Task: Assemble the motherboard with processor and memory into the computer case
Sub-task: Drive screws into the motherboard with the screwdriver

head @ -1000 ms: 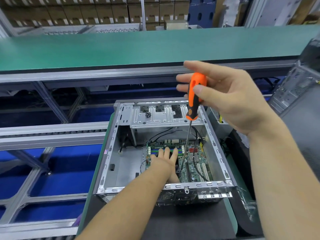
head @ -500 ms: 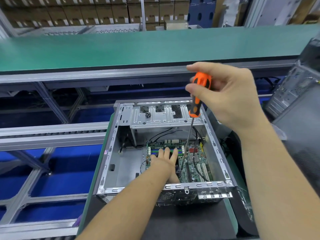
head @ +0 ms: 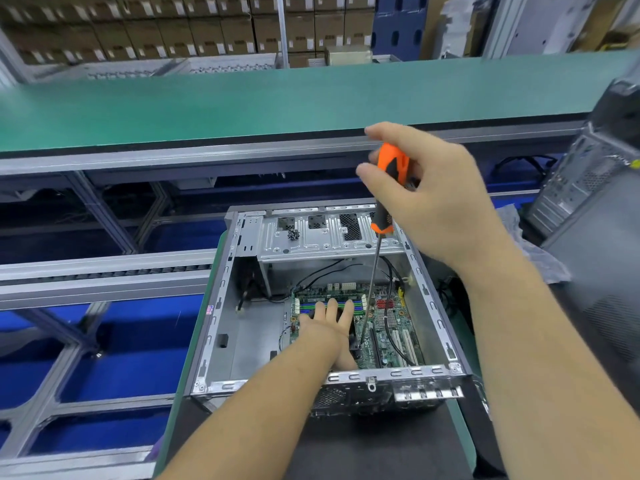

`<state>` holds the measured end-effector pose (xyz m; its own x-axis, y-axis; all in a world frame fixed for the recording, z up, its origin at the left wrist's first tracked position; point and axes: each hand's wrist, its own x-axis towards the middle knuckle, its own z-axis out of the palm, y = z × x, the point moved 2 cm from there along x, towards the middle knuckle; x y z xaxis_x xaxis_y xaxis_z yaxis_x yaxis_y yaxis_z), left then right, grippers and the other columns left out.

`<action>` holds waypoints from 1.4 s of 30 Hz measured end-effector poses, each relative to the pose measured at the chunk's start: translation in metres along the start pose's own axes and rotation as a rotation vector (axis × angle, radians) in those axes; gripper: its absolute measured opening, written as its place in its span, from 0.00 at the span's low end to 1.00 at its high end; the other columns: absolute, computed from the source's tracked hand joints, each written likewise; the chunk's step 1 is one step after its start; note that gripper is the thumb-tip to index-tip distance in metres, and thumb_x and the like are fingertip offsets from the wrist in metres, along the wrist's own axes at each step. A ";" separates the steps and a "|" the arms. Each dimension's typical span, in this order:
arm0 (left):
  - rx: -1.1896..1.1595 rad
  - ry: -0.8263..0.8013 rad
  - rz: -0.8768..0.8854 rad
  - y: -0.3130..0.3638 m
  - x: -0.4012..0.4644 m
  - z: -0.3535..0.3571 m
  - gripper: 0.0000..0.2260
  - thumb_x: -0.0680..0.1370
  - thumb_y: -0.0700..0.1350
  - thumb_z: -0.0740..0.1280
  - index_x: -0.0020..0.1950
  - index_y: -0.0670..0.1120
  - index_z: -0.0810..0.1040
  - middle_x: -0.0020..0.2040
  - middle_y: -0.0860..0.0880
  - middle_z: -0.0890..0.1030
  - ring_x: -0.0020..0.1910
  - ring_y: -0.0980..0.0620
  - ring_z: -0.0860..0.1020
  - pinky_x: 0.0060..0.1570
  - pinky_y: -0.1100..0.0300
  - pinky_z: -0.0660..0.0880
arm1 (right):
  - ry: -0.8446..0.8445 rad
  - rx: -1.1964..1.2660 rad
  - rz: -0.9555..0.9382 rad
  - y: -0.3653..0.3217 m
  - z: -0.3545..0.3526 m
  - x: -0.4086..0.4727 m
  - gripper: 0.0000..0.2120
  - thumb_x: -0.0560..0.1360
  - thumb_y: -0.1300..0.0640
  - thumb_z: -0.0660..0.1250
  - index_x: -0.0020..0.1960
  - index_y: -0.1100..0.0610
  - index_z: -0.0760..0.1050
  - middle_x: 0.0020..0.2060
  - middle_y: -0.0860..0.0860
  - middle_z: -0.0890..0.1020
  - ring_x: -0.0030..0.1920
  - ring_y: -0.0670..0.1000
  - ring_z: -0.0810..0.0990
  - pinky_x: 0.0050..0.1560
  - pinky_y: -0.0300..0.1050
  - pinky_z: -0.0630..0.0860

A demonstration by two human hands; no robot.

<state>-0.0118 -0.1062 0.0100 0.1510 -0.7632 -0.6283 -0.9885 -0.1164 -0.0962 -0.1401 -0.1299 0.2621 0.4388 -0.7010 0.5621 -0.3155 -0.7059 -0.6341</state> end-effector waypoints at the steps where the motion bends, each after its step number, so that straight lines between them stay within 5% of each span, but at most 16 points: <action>1: 0.000 -0.001 0.000 0.000 -0.001 0.000 0.51 0.75 0.62 0.66 0.77 0.51 0.27 0.80 0.43 0.35 0.79 0.38 0.38 0.73 0.33 0.50 | -0.082 0.171 0.028 -0.002 -0.001 -0.001 0.19 0.78 0.57 0.69 0.69 0.50 0.76 0.52 0.56 0.83 0.50 0.55 0.82 0.58 0.51 0.78; 3: 0.000 -0.001 0.000 0.000 -0.001 -0.001 0.51 0.75 0.62 0.66 0.77 0.51 0.27 0.80 0.43 0.35 0.79 0.38 0.38 0.73 0.33 0.50 | -0.144 0.316 0.036 -0.003 -0.007 -0.001 0.23 0.75 0.60 0.69 0.68 0.48 0.75 0.54 0.56 0.85 0.54 0.54 0.85 0.61 0.52 0.80; 6: 0.001 -0.002 -0.001 0.000 -0.001 -0.001 0.51 0.75 0.61 0.66 0.77 0.51 0.27 0.80 0.43 0.35 0.79 0.38 0.38 0.73 0.33 0.50 | 0.047 -0.026 -0.002 -0.002 -0.012 0.003 0.20 0.70 0.50 0.77 0.61 0.51 0.83 0.41 0.43 0.83 0.41 0.48 0.82 0.54 0.48 0.81; 8: -0.001 -0.008 -0.003 0.000 -0.001 -0.001 0.51 0.75 0.61 0.66 0.77 0.51 0.26 0.80 0.43 0.35 0.79 0.38 0.38 0.73 0.33 0.49 | 0.120 -0.113 0.035 0.002 -0.010 0.003 0.21 0.72 0.48 0.77 0.62 0.53 0.82 0.39 0.45 0.81 0.40 0.50 0.79 0.53 0.48 0.79; 11: 0.003 -0.008 -0.008 0.001 -0.001 -0.001 0.50 0.75 0.60 0.65 0.77 0.51 0.26 0.80 0.43 0.34 0.79 0.38 0.38 0.74 0.33 0.49 | -0.093 0.261 0.066 0.003 -0.009 -0.002 0.22 0.78 0.61 0.71 0.71 0.54 0.74 0.52 0.59 0.84 0.52 0.55 0.83 0.60 0.43 0.79; 13: 0.003 -0.006 -0.004 0.001 -0.001 -0.001 0.50 0.75 0.60 0.65 0.77 0.51 0.26 0.80 0.43 0.35 0.79 0.38 0.38 0.73 0.33 0.49 | -0.203 0.472 0.036 0.000 -0.009 -0.006 0.22 0.76 0.66 0.70 0.68 0.52 0.75 0.53 0.58 0.85 0.54 0.52 0.85 0.59 0.45 0.80; 16: -0.006 -0.005 -0.003 0.001 -0.001 -0.001 0.51 0.75 0.60 0.66 0.77 0.52 0.26 0.80 0.43 0.35 0.79 0.38 0.38 0.74 0.33 0.49 | 0.033 0.184 -0.021 0.004 -0.008 -0.001 0.15 0.70 0.55 0.78 0.57 0.50 0.82 0.40 0.50 0.84 0.40 0.51 0.84 0.49 0.51 0.82; 18: -0.003 -0.010 -0.007 0.001 -0.002 -0.001 0.51 0.75 0.60 0.66 0.77 0.52 0.26 0.80 0.43 0.35 0.79 0.38 0.38 0.74 0.33 0.49 | 0.150 -0.039 -0.019 0.010 -0.004 0.002 0.16 0.72 0.48 0.77 0.57 0.52 0.82 0.37 0.48 0.80 0.37 0.51 0.78 0.47 0.51 0.79; 21: -0.001 -0.010 -0.004 0.001 -0.001 -0.001 0.51 0.75 0.60 0.66 0.77 0.52 0.26 0.80 0.43 0.34 0.79 0.38 0.38 0.74 0.33 0.49 | 0.118 0.093 -0.016 0.016 0.005 -0.003 0.16 0.77 0.53 0.72 0.65 0.50 0.78 0.42 0.46 0.81 0.42 0.50 0.80 0.49 0.48 0.79; 24: 0.002 -0.008 -0.004 0.000 -0.001 -0.001 0.51 0.75 0.60 0.65 0.77 0.51 0.26 0.80 0.43 0.34 0.79 0.38 0.38 0.74 0.33 0.49 | 0.160 0.350 0.005 0.019 0.002 -0.006 0.14 0.75 0.60 0.72 0.59 0.49 0.78 0.48 0.53 0.84 0.47 0.54 0.85 0.49 0.56 0.83; 27: 0.001 -0.007 -0.006 0.000 0.000 0.000 0.51 0.75 0.60 0.66 0.77 0.52 0.26 0.80 0.43 0.34 0.79 0.38 0.38 0.73 0.33 0.49 | 0.131 0.303 -0.010 0.018 0.000 -0.005 0.15 0.76 0.59 0.72 0.61 0.49 0.77 0.43 0.58 0.83 0.40 0.62 0.83 0.41 0.60 0.82; 29: -0.001 0.000 -0.002 0.000 0.000 0.000 0.51 0.75 0.61 0.66 0.77 0.52 0.26 0.80 0.43 0.35 0.79 0.38 0.38 0.73 0.33 0.50 | 0.079 0.235 -0.027 0.018 0.000 -0.006 0.19 0.77 0.57 0.70 0.67 0.48 0.75 0.44 0.59 0.82 0.42 0.65 0.82 0.45 0.61 0.81; 34: 0.003 0.008 -0.001 0.000 0.000 0.000 0.52 0.74 0.61 0.66 0.77 0.51 0.27 0.80 0.43 0.35 0.79 0.38 0.38 0.73 0.33 0.50 | -0.169 0.489 -0.021 0.017 -0.010 -0.007 0.24 0.76 0.66 0.65 0.70 0.50 0.72 0.61 0.53 0.82 0.63 0.51 0.81 0.60 0.57 0.80; 36: 0.001 0.006 0.000 0.000 0.000 0.000 0.52 0.74 0.61 0.66 0.77 0.51 0.27 0.80 0.43 0.35 0.79 0.38 0.39 0.73 0.33 0.50 | -0.207 0.509 -0.030 0.017 -0.014 -0.007 0.23 0.75 0.69 0.68 0.67 0.53 0.75 0.58 0.54 0.84 0.57 0.50 0.84 0.58 0.49 0.81; 39: 0.000 0.007 -0.001 0.000 -0.001 0.000 0.52 0.74 0.61 0.66 0.77 0.51 0.27 0.80 0.43 0.35 0.79 0.38 0.38 0.73 0.33 0.50 | 0.064 0.163 -0.022 0.019 -0.017 0.002 0.16 0.71 0.56 0.79 0.58 0.48 0.82 0.42 0.53 0.84 0.38 0.48 0.81 0.46 0.40 0.79; 42: -0.003 0.009 0.002 0.001 -0.001 0.000 0.52 0.74 0.61 0.66 0.77 0.51 0.27 0.80 0.43 0.35 0.79 0.38 0.39 0.73 0.33 0.50 | 0.136 0.021 0.025 0.022 -0.016 0.003 0.18 0.72 0.53 0.78 0.61 0.50 0.82 0.43 0.58 0.81 0.40 0.53 0.79 0.47 0.44 0.78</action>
<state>-0.0129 -0.1058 0.0108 0.1488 -0.7691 -0.6215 -0.9889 -0.1163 -0.0928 -0.1589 -0.1494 0.2578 0.3128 -0.7268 0.6115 -0.3069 -0.6866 -0.6591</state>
